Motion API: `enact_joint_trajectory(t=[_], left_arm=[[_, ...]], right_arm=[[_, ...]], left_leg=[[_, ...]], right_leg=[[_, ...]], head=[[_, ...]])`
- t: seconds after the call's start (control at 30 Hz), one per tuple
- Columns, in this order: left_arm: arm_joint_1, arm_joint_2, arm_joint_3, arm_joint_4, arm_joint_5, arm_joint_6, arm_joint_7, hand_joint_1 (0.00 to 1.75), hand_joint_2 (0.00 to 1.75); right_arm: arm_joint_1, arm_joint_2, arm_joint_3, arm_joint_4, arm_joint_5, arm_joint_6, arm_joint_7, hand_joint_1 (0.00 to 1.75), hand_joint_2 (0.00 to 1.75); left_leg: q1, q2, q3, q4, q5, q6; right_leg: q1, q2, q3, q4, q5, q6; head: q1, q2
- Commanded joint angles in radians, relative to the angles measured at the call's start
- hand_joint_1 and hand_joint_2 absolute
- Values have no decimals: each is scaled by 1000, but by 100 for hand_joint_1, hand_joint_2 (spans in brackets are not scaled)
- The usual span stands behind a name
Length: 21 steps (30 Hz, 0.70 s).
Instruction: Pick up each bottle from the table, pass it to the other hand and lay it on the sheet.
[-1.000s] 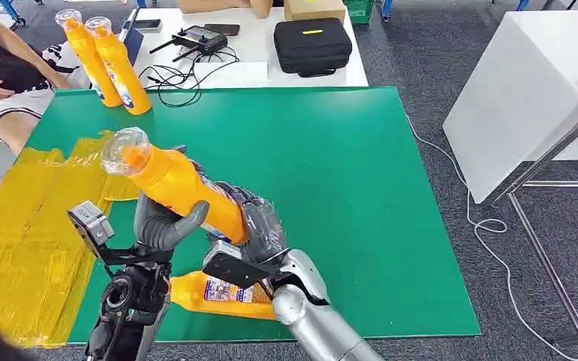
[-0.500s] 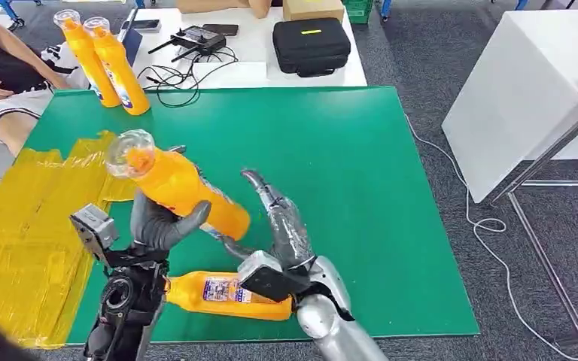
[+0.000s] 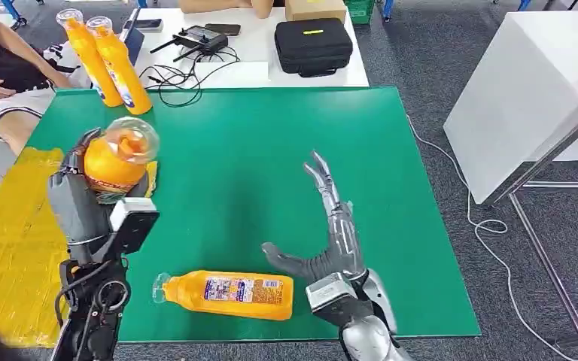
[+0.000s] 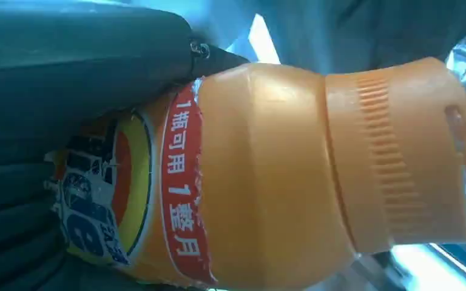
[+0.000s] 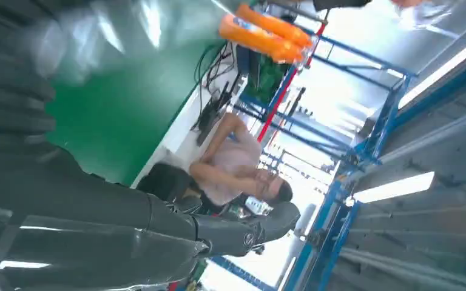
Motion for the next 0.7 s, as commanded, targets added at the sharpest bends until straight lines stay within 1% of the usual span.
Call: enact_joint_trajectory(t=[0.03,0.07,0.1,0.13,0.17,0.23,0.3,0.33,0.37,0.43,0.47,0.5,0.53,0.57,0.6,0.63,0.7], left_arm=[[-375,370,-627,386,-316,-59,738,175,175],[-407,369,-639,444,-316,-67,737,175,175],[-414,365,-629,459,-316,-61,725,175,175],[-459,354,-616,554,-316,-107,715,175,175],[-472,349,-602,586,-316,-89,696,175,175],[-477,348,-597,598,-316,-81,691,175,175],[-477,348,-597,598,-316,-81,691,175,175],[-477,348,-597,598,-316,-81,691,175,175],[-477,348,-597,598,-316,-81,691,175,175],[-477,348,-597,598,-316,-81,691,175,175],[-477,348,-597,598,-316,-81,691,175,175],[-479,333,-567,623,-316,-118,673,175,175],[-503,328,-556,679,-316,-153,642,175,175],[-537,318,-537,757,-316,-136,613,175,175],[-562,307,-517,822,-316,-153,586,175,175],[-593,302,-514,886,-316,-169,567,175,175],[-618,296,-498,935,-316,-204,532,175,175]], right_arm=[[65,-49,-54,-104,18,23,11,0,175],[60,-47,-51,-98,22,27,12,0,175],[57,-44,-51,-95,23,28,13,0,175],[49,-39,-50,-86,32,43,21,0,175],[48,-35,-53,-85,35,45,22,0,175],[47,-34,-54,-84,35,46,22,0,175],[47,-34,-54,-84,35,46,22,0,175],[47,-34,-54,-84,35,46,22,0,175],[47,-34,-54,-84,35,46,22,0,175],[47,-34,-54,-84,35,46,22,0,175],[47,-34,-54,-84,35,46,22,0,175],[45,-32,-56,-82,33,61,25,0,175],[42,-27,-62,-79,24,85,25,0,175],[35,-21,-69,-71,26,90,24,0,175],[33,-18,-70,-68,32,93,24,0,175],[29,-15,-70,-63,36,98,23,0,175],[28,-15,-67,-57,42,102,24,0,175]], left_leg=[[0,-10,0,-1,2,0],[1,-13,3,-1,2,0],[0,-4,4,-2,1,-1],[0,-1,6,-2,1,-1],[0,-4,4,-2,1,0],[1,-3,5,-2,2,-1],[2,3,4,-1,1,-1],[2,5,7,-2,0,-1],[1,7,5,-1,1,-1],[1,5,3,-1,2,-1],[1,3,6,-2,1,-1],[1,3,5,-1,1,-1],[1,4,3,-1,1,-1],[2,4,6,-1,0,-1],[2,4,3,0,1,-1],[2,3,5,0,1,-1],[1,5,1,0,2,-1]], right_leg=[[0,-11,2,0,-2,0],[2,-15,6,-1,-2,0],[1,-6,3,-1,-1,-1],[1,-3,4,-1,0,-1],[1,-6,4,-1,-1,-1],[3,-5,6,-2,0,0],[2,1,3,-1,1,-1],[2,2,6,-1,2,-3],[2,4,3,0,2,-3],[2,4,1,0,2,-4],[2,2,5,-1,1,-3],[2,2,3,0,1,-3],[2,3,2,0,2,-3],[3,2,5,-1,1,-3],[3,3,2,0,2,-3],[3,2,4,-1,1,-3],[2,4,0,0,3,-3]], head=[[0,0],[2,0],[-2,0],[-3,0],[-2,0],[-2,0],[-1,0],[-2,0],[-2,0],[-1,0],[-1,0],[-1,0],[-2,0],[-2,0],[-2,0],[-1,0],[-2,0]])
